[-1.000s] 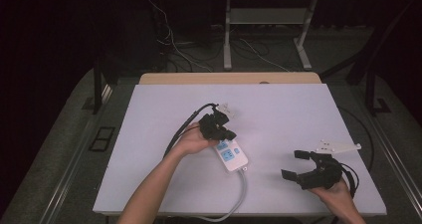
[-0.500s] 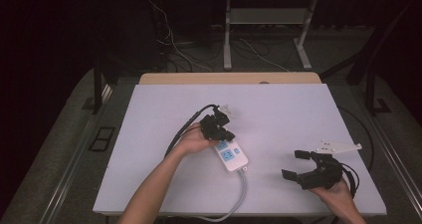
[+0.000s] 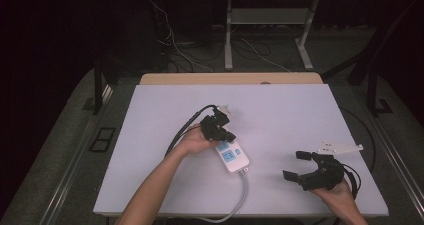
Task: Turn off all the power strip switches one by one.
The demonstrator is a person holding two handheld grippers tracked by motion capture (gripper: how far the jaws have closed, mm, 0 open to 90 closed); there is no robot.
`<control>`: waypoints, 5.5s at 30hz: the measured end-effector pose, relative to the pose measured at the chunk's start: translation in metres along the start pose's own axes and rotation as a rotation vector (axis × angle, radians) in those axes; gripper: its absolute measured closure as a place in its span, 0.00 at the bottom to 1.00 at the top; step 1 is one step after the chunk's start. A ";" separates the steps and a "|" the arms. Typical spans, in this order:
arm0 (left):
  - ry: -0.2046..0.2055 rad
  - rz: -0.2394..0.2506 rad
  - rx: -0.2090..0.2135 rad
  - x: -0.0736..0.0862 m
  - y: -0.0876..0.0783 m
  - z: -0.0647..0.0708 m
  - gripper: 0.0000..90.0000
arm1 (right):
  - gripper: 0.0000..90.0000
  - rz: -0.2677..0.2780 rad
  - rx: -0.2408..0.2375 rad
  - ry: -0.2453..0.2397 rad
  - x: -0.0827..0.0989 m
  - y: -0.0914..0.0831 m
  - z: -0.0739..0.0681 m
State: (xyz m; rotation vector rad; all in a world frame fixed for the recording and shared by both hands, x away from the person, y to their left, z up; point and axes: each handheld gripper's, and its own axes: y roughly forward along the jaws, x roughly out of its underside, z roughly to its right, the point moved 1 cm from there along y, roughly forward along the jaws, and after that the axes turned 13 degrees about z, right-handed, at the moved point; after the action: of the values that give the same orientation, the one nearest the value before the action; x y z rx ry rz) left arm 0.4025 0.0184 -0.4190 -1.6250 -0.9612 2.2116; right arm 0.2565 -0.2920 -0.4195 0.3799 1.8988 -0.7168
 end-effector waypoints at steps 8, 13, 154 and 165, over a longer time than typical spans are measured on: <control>-0.016 0.028 0.000 0.004 0.001 0.000 1.00 | 0.03 -0.004 -0.002 -0.003 0.000 0.001 -0.002; -0.006 0.020 -0.015 0.003 0.000 0.002 1.00 | 0.03 -0.005 0.000 -0.002 0.000 0.001 -0.002; -0.052 0.025 -0.135 0.000 -0.012 -0.024 0.99 | 0.03 -0.002 0.011 0.003 0.001 -0.006 0.004; -0.029 0.074 -0.140 -0.001 -0.025 -0.011 0.96 | 0.03 -0.008 0.011 0.004 0.001 -0.005 0.004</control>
State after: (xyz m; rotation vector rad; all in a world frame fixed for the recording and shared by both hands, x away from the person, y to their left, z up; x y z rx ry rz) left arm 0.4081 0.0406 -0.4045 -1.7191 -1.1041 2.2684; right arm 0.2557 -0.2983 -0.4201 0.3813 1.9019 -0.7328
